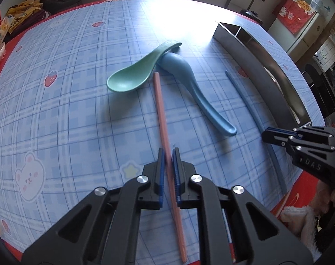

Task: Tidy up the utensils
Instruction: 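Grasp the pink chopstick with the left tool while the right tool grasps the blue chopstick, then lift and carry both chopsticks over the steel rack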

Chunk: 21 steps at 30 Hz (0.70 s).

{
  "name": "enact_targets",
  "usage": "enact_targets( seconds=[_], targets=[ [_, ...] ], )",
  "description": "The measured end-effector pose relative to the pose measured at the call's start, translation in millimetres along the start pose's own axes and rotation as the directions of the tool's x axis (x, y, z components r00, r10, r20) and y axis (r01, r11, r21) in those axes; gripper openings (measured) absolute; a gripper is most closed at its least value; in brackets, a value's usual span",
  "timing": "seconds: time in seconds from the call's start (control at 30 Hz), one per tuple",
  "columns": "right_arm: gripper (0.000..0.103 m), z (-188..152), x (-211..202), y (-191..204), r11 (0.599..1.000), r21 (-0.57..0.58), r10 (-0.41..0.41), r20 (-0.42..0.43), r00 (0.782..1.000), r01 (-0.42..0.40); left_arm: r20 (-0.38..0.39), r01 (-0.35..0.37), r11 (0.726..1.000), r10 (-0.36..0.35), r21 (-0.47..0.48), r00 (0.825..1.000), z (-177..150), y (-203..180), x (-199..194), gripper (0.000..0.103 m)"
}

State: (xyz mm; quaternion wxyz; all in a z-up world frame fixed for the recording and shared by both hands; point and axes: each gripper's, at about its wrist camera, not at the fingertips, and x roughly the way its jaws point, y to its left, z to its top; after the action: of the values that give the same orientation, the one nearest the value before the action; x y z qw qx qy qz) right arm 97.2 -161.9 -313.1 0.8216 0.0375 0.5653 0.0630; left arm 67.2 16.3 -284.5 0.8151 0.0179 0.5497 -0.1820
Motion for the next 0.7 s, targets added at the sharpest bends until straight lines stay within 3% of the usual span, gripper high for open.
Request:
enact_targets(
  seconds=[0.27, 0.43, 0.7],
  targets=[
    [0.006, 1.7, -0.1, -2.6, 1.000, 0.010, 0.015, 0.006, 1.000, -0.015, 0.011, -0.008, 1.000, 0.009, -0.021, 1.000, -15.0, 0.7, -4.4, 0.012],
    [0.006, 2.1, 0.3, -2.9, 1.000, 0.010, 0.018, 0.011, 1.000, -0.018, 0.008, 0.045, 0.998, -0.045, -0.050, 0.999, -14.9, 9.9, -4.3, 0.013],
    [0.006, 0.6, -0.8, -6.7, 0.999, 0.032, 0.036, 0.011, 0.999, -0.036, -0.002, 0.054, 0.994, -0.054, -0.092, 0.999, -12.3, 11.5, -4.0, 0.011]
  ],
)
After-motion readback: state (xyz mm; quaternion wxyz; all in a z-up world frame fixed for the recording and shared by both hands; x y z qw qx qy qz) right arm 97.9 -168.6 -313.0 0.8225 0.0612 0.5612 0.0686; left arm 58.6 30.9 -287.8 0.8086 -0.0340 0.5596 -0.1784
